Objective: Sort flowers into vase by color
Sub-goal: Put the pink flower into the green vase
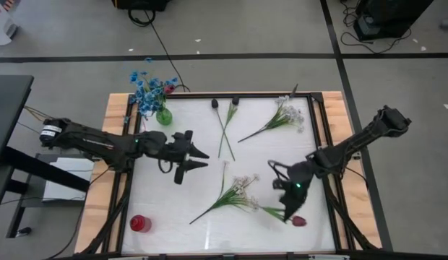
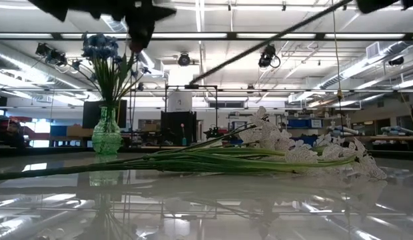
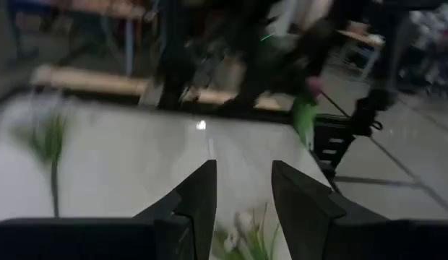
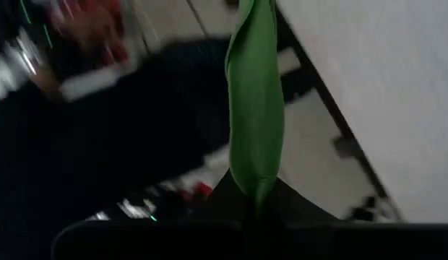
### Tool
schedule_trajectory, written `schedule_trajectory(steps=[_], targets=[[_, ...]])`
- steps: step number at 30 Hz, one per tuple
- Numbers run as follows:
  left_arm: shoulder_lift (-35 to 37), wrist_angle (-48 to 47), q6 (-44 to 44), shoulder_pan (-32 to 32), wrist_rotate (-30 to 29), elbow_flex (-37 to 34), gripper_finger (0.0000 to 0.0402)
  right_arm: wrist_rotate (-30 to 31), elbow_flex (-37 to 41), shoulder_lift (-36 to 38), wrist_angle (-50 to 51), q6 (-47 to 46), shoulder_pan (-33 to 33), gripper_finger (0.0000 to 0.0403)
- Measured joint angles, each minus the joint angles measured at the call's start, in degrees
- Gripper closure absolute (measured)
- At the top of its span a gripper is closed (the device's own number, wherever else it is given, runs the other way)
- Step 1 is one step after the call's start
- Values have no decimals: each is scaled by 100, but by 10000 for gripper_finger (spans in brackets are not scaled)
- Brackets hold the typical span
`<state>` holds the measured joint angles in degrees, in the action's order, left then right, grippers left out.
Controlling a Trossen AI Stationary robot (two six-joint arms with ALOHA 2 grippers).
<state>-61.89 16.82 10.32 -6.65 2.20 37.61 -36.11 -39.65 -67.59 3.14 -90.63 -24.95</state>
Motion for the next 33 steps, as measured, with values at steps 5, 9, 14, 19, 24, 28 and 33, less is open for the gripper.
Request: schedule_trajectory(steps=[5, 9, 14, 19, 24, 28, 33], targets=[[0, -490, -1089, -306, -314, 554, 264, 109, 1, -45, -743, -1102, 697, 381], [0, -1041, -1680, -431, -761, 827, 264, 482, 1, -72, -1611, -1601, 1172, 381], [-7, -1139, -2147, -448, -999, 893, 264, 982, -1, -72, -2240, -2007, 1684, 381], [-393, -890, -2396, -426, -1308, 900, 254, 1059, -1, -74, -2254, -2389, 1992, 380], [-1067, -689, -2467, -402, -1383, 1076, 204, 960, -1, -74, -2357, -3057, 2183, 380], [-1529, -704, -2533, -345, -1703, 1524, 172, 944, -1, -74, -2465, -3244, 2256, 380], [-2060, -918, -2641, -191, -1668, 2032, 176, 950, -1, -72, -2679, -3426, 2280, 380]])
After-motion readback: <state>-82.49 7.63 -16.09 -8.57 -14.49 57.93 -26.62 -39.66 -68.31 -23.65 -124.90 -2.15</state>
